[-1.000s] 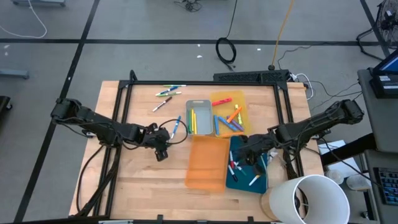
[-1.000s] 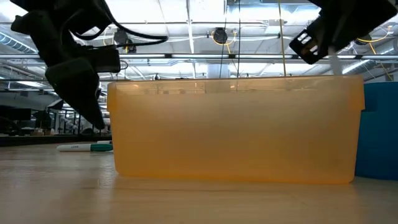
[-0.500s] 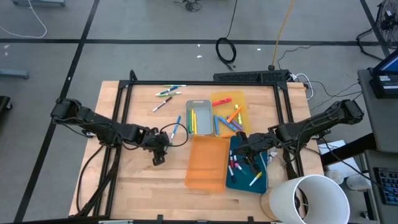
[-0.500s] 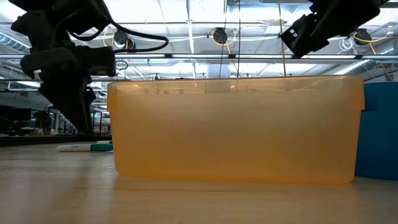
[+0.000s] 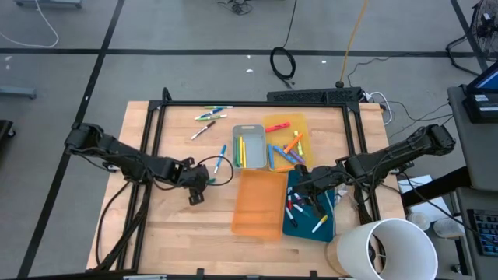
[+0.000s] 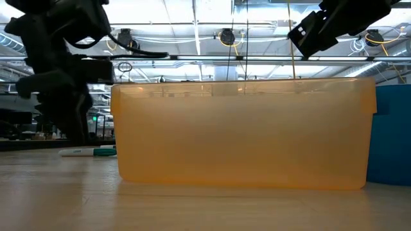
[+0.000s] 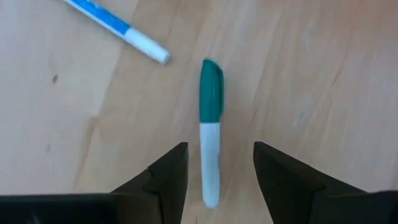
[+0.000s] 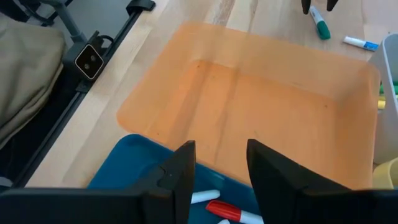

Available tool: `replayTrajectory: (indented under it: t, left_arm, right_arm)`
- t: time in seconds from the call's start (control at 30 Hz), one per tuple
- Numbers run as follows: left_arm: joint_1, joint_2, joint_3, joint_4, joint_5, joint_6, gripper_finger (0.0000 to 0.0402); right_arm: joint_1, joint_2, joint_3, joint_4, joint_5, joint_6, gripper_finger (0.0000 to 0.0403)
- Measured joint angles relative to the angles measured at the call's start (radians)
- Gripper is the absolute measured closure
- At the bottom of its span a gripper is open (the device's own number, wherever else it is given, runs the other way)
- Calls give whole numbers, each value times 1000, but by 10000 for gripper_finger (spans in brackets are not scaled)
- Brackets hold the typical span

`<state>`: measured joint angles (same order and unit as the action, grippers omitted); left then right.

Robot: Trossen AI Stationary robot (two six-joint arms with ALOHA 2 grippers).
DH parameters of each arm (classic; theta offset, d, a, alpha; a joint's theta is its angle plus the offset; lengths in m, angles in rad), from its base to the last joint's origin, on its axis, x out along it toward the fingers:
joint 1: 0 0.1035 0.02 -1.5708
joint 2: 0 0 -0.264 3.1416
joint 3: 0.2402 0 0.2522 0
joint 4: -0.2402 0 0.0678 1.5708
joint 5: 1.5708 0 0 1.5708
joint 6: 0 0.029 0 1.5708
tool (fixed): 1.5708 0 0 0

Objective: Pick & Place Markers
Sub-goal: Put the white and green highlighter pen into the blue bin

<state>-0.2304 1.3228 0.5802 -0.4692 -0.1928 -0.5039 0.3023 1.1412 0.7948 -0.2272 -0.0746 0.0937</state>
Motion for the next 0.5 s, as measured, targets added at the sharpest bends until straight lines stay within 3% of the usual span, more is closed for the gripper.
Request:
replayTrajectory:
  t: [0.27, 0.5]
  left_arm:
    - [-34, -8, -138, 117, 2, -94, 215]
    - [-45, -5, -180, 220, -46, -57, 215]
  right_arm:
    - [0, 0, 0, 23, 0, -9, 273]
    - [0, 0, -1, 37, 0, -29, 273]
